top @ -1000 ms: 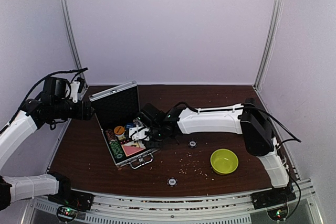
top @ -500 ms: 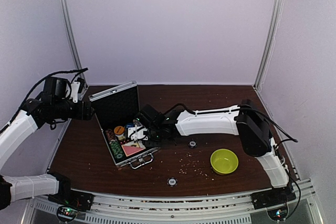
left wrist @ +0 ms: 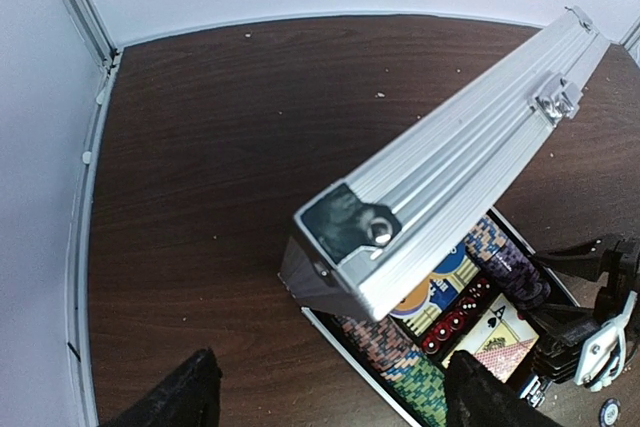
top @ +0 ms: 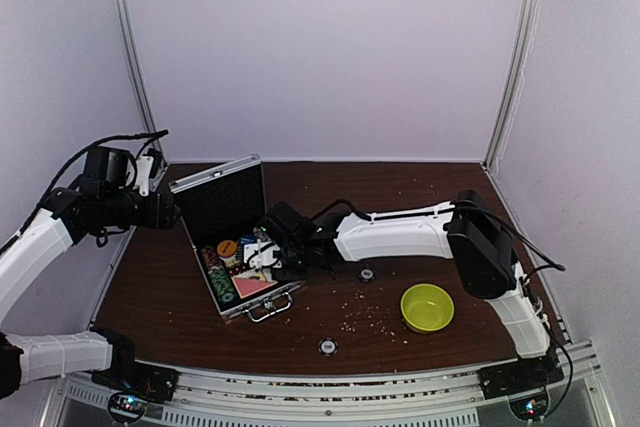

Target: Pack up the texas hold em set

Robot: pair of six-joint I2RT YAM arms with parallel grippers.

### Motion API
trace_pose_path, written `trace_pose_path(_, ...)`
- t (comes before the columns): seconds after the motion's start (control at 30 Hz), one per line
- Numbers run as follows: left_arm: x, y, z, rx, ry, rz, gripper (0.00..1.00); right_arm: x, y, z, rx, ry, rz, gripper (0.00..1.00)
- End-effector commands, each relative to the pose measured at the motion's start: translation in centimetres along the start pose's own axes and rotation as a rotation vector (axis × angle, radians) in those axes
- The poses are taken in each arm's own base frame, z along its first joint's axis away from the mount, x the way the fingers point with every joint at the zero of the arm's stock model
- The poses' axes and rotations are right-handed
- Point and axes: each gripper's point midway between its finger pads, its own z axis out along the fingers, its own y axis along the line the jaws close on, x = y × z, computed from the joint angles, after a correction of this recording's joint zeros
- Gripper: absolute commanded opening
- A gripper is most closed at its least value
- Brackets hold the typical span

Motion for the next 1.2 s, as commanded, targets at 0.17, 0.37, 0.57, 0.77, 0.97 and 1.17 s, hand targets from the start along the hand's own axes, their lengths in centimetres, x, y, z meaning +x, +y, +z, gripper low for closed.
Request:
trace_pose_path(0.17, -0.4, 0.1, 0.3, 0.006, -0.015, 0.002, 0.79, 1.3, -1.1, 0.5, 0.021, 0.03, 0.007, 0.59)
trace_pose_path(0.37, -0.3, 0.2, 0.5, 0.009, -0.009, 0.0, 0.79, 1.3, -3.2, 0.0, -0.023, -0.001, 0.087, 0.59)
trace_pose_path(0.57, -0.2, 0.2, 0.6, 0.01, -0.002, -0.003, 0.79, 0.9, -3.0, 0.8, -0.099, -0.008, 0.133, 0.6)
trace_pose_path(0.77, -0.1, 0.2, 0.7, 0.009, 0.004, -0.004, 0.79, 0.8, -2.2, 1.1, -0.149, -0.007, 0.177, 0.6)
trace_pose_path(0.97, -0.2, 0.2, 0.8, 0.012, 0.005, -0.005, 0.79, 1.0, -2.4, 0.1, -0.165, 0.004, 0.177, 0.6)
trace_pose_path(1.17, -0.2, 0.3, 0.8, 0.011, 0.005, -0.005, 0.79, 0.3, -3.4, -3.2, -0.23, -0.06, 0.252, 0.61)
